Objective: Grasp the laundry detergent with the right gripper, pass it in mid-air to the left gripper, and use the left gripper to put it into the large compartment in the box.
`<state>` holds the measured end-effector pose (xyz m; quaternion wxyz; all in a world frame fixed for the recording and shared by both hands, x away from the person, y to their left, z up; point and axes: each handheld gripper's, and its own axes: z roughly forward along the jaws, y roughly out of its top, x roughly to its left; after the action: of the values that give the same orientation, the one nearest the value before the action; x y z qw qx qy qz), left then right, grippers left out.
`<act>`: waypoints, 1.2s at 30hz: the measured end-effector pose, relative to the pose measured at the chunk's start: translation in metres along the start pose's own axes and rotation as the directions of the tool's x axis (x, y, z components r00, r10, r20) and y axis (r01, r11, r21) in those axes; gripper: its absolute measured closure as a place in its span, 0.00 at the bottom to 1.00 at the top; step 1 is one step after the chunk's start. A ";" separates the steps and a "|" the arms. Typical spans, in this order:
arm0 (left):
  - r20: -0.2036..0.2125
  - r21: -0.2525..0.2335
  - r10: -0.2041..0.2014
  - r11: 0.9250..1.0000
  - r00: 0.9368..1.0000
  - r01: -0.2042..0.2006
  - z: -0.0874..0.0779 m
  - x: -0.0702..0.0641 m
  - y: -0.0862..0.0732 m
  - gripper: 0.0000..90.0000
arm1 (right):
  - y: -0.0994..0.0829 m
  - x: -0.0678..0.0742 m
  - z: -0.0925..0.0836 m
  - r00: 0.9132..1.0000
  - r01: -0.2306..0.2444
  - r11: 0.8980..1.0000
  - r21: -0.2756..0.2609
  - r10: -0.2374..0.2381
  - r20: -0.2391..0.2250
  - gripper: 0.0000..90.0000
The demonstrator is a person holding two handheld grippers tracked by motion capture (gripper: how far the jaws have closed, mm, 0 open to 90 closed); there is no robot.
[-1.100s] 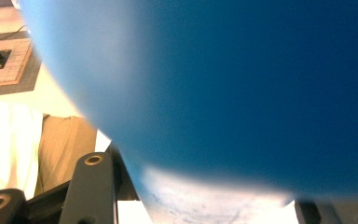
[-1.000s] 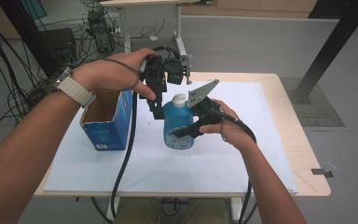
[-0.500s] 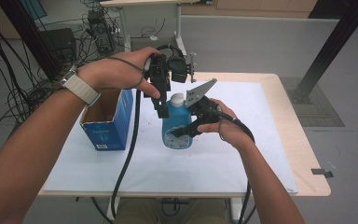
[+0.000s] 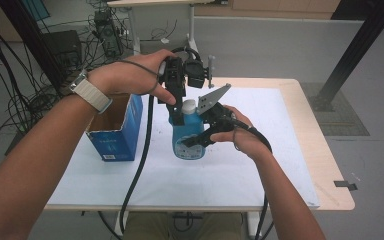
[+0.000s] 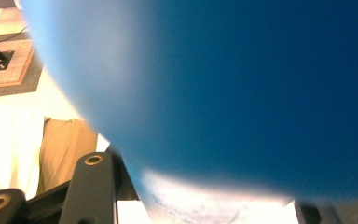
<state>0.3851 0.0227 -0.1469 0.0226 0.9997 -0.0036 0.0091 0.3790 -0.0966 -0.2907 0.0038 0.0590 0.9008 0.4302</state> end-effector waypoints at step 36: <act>-0.005 -0.023 0.001 1.000 1.000 -0.001 0.003 0.003 0.006 0.09 | 0.001 0.001 0.003 1.000 0.002 1.000 0.002 -0.002 0.000 0.49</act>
<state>0.3885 0.0166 -0.1500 0.0339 0.9994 -0.0040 0.0116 0.3785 -0.0939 -0.2915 0.0041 0.0579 0.9014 0.4292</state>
